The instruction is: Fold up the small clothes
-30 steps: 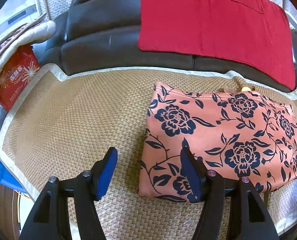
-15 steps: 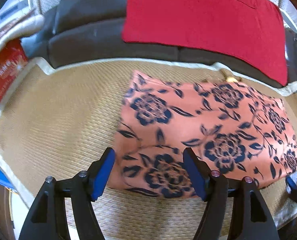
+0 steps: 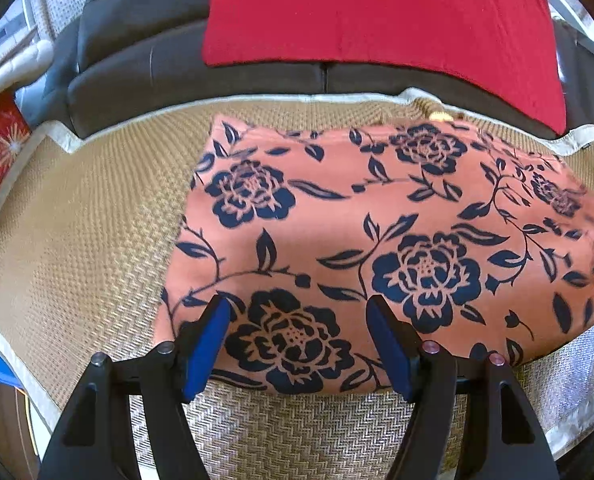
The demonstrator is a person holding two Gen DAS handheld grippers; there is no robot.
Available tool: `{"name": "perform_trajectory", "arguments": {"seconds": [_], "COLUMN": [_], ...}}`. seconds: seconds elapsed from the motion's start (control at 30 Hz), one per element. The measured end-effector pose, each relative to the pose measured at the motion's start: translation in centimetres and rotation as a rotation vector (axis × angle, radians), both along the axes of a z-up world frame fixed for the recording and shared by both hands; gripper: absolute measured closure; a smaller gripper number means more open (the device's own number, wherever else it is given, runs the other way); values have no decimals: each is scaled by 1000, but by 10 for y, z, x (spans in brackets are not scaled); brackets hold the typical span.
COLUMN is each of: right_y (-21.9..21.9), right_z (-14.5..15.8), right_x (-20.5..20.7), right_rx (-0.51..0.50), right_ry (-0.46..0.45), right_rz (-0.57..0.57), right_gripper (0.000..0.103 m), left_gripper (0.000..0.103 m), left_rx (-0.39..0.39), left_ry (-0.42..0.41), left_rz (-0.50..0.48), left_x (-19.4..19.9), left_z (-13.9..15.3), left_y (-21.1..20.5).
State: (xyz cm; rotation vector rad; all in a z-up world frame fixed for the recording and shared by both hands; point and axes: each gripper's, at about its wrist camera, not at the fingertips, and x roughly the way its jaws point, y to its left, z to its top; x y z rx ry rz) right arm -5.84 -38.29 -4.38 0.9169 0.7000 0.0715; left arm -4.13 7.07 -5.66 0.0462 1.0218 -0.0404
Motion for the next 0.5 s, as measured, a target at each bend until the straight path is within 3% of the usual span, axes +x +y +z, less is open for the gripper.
{"name": "perform_trajectory", "arguments": {"seconds": [0.07, 0.13, 0.17, 0.2, 0.23, 0.27, 0.37, 0.5], "right_y": [12, 6, 0, -9, -17, -24, -33, -25], "right_z": [17, -14, -36, -61, -75, -78, -71, -64], "right_x": [0, 10, 15, 16, 10, 3, -9, 0], "right_rx": [-143, -137, -69, 71, 198, 264, 300, 312], "right_ry": [-7, 109, 172, 225, 201, 163, 81, 65], "right_rz": [32, 43, 32, 23, 7, -15, -32, -39], "right_gripper": [92, 89, 88, 87, 84, 72, 20, 17], "left_gripper": [32, 32, 32, 32, 32, 32, 32, 32], "left_rx": [9, 6, 5, 7, 14, 27, 24, 9], "left_ry": [-1, 26, 36, 32, 23, 13, 18, 8], "left_rz": [4, 9, 5, -5, -11, -19, -29, -39], "left_x": [1, 5, 7, 6, 5, 5, 8, 12], "left_z": [0, -5, -7, -6, -5, -4, -4, -1], "left_y": [-2, -5, -6, -9, -11, -14, -20, -28]}}
